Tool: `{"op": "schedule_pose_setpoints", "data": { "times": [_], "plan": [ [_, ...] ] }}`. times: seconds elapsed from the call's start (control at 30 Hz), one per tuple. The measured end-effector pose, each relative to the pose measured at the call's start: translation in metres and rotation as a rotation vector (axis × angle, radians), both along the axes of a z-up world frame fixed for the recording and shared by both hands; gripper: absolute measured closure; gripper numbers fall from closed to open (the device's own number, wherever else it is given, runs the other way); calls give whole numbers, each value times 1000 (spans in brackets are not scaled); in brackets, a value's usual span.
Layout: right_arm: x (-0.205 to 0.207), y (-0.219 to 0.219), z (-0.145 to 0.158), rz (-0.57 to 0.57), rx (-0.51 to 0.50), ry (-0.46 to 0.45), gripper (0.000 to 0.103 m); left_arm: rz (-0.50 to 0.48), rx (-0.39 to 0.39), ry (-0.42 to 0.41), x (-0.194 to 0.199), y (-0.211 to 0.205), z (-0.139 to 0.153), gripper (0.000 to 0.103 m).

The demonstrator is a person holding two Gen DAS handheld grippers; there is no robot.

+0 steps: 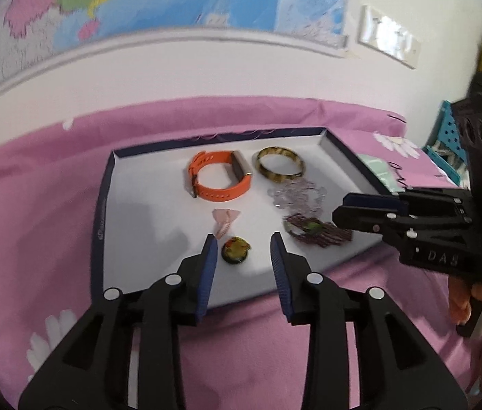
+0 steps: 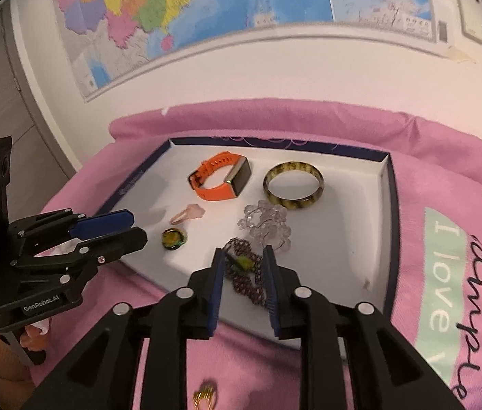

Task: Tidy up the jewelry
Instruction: 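Open both tools and withdraw them from the box, then grasp the gold ring with the right tool while the left tool reaches the silver ring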

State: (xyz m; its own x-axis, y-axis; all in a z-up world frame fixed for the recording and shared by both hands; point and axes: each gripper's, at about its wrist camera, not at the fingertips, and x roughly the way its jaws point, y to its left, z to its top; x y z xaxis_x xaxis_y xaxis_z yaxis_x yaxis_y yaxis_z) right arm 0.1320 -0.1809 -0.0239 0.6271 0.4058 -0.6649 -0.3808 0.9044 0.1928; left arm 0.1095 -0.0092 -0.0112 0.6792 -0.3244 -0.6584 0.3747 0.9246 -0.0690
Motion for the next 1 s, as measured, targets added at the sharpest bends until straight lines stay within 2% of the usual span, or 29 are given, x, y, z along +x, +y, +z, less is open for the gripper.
{"op": "schedule_pose_setpoints", "data": {
  "times": [0.2, 0.43, 1.0],
  "plan": [
    [-39, -5, 5, 52, -2, -14, 77, -105, -4, -6, -38, -6, 0, 66],
    [-72, -8, -13, 82, -32, 34, 75, -184, 33, 27, -68, -22, -16, 64],
    [-83, -11, -28, 62, -16, 65, 75, -162, 26, 81, -70, -30, -26, 64]
  ]
}}
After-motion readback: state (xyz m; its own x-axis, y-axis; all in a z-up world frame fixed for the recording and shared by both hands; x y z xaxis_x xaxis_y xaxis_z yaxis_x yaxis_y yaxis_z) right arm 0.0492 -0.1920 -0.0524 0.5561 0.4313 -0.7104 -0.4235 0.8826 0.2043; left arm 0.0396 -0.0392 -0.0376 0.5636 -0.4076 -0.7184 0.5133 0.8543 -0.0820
